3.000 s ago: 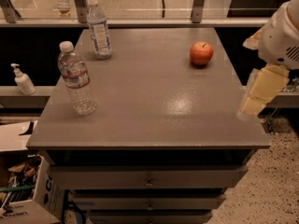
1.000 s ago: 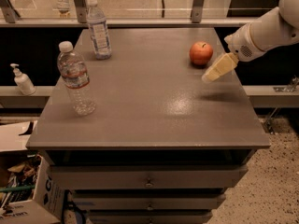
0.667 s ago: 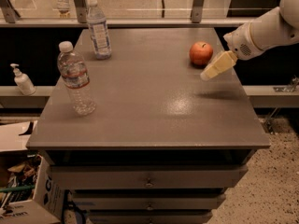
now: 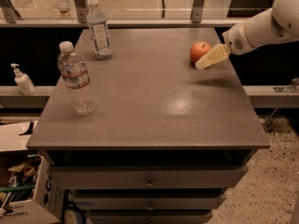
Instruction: Move apple near water bottle
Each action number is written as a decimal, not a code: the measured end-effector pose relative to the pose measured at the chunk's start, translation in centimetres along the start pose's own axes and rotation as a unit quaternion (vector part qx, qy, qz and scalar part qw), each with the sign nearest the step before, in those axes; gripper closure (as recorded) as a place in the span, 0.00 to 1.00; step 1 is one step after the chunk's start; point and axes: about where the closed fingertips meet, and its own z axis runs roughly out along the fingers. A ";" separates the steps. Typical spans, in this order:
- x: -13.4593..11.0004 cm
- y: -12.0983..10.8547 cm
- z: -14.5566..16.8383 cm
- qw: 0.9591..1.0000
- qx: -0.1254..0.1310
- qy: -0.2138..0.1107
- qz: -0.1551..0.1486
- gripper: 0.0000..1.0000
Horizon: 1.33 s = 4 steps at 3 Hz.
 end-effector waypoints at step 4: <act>-0.8 -0.1 3.4 0.990 -0.049 -0.068 0.112 0.65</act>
Offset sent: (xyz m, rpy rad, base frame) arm 0.0341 0.0075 -0.0434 0.2071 0.1390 -0.1598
